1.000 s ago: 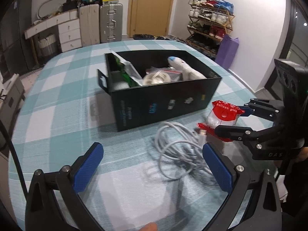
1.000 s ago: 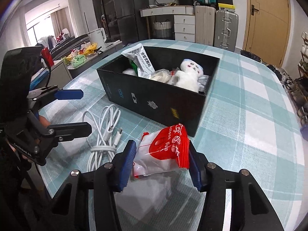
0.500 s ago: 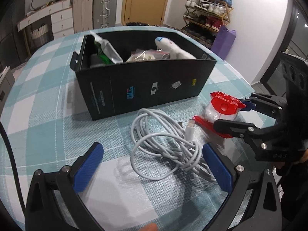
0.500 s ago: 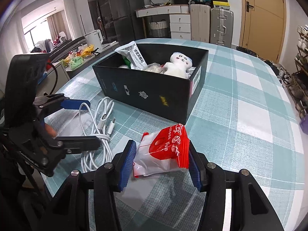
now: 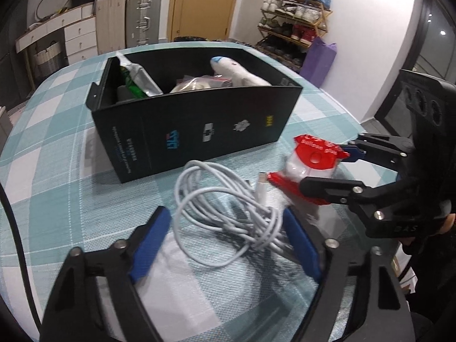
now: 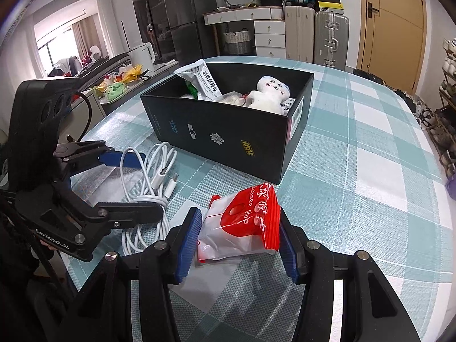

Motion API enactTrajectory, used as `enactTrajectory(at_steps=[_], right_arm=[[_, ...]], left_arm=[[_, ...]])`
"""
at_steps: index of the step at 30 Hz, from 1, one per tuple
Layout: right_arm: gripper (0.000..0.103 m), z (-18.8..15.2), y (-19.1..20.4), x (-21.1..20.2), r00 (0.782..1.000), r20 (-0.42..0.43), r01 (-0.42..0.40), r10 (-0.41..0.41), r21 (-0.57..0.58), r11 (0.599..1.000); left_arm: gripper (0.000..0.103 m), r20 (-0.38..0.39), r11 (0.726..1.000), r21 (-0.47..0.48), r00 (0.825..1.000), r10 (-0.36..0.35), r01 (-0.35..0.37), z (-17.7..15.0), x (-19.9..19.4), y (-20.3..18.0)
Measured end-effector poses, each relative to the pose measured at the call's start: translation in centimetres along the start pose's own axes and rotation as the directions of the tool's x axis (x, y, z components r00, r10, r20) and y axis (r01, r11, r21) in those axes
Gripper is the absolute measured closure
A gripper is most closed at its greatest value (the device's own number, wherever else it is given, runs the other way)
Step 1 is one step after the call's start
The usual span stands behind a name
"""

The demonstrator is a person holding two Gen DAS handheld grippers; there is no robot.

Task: Organize soft objects
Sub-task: 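Grasp the coiled white cable with the left gripper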

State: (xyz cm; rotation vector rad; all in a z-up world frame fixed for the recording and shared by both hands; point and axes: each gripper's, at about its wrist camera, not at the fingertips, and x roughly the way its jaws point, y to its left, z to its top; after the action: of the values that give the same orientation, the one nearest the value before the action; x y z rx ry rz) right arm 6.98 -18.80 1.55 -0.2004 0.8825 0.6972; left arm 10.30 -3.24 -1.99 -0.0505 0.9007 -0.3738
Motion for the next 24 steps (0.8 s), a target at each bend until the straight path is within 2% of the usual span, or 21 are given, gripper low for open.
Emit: enactTrajectory(at_steps=[5,16,24], right_arm=[[0.051,0.0,0.0,0.1,1.000,0.000,0.000,0.000,0.000,1.000],[0.051,0.1,0.2,0.0,1.000,0.005,0.001,-0.001,-0.006,1.000],[0.051,0.2,0.5,-0.6,1.000,0.025,0.004,-0.004,-0.017,1.000]], left_arm=[[0.047,0.016,0.999,-0.011,0.999,-0.038,0.038,0.0,-0.4,0.2],[0.054,0.034,0.998,-0.008,0.998,-0.054,0.055,-0.1,-1.1,0.3],[0.064,0.052,0.998,0.001,0.997,-0.061,0.061,-0.1,-1.7,0.4]])
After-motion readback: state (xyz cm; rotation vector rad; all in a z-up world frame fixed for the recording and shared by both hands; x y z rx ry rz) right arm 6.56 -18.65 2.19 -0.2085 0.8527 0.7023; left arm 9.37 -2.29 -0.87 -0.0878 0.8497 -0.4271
